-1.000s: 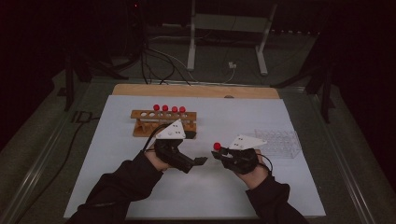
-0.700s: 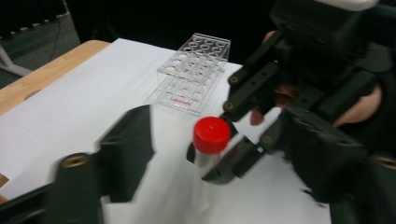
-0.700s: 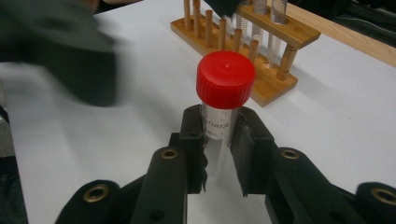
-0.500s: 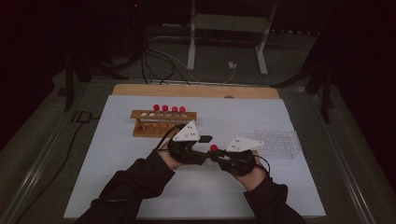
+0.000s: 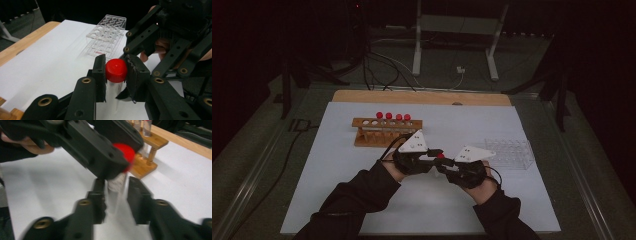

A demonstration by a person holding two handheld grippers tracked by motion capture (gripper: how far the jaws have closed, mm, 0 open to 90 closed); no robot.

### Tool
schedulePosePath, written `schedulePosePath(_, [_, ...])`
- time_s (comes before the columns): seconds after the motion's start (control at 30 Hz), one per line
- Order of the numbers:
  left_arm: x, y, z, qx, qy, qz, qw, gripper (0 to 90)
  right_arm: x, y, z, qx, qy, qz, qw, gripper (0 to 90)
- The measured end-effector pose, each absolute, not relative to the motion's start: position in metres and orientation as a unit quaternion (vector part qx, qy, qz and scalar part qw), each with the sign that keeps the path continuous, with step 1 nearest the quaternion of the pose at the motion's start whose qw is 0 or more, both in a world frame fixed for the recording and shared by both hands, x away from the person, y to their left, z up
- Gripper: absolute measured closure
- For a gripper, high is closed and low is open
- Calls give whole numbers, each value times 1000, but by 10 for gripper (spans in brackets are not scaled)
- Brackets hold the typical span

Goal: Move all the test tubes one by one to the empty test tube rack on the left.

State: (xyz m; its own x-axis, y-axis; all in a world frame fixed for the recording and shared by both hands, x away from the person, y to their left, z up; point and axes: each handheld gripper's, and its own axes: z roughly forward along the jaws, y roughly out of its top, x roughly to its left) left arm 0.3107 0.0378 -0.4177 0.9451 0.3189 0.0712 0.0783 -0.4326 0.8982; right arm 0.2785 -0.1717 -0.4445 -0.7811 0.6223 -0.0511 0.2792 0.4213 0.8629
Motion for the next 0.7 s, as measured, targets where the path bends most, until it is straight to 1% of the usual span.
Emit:
schedulePosePath(0.03, [311, 40, -417, 838, 121, 119, 518, 717, 278, -173, -444, 276, 821, 464, 186, 640])
schedulePosePath(0.23, [315, 60, -410, 831, 139, 135, 521, 717, 278, -181, -443, 285, 812, 472, 191, 459])
schedulePosePath(0.3, [317, 70, -408, 829, 148, 142, 521, 718, 277, -183, -442, 288, 807, 478, 192, 372])
schedulePosePath(0.37, [319, 80, -405, 827, 156, 151, 518, 718, 277, -184, -442, 294, 804, 478, 197, 264])
schedulePosePath(0.43, [320, 91, -403, 824, 167, 160, 516, 718, 276, -185, -441, 295, 801, 483, 194, 196])
schedulePosePath(0.6, [325, 115, -400, 819, 190, 184, 509, 718, 273, -187, -440, 293, 796, 493, 194, 77])
schedulePosePath(0.63, [326, 119, -399, 819, 194, 187, 507, 718, 273, -187, -439, 290, 796, 495, 192, 34])
schedulePosePath(0.7, [327, 127, -398, 816, 204, 195, 504, 718, 273, -188, -438, 289, 795, 499, 190, 15])
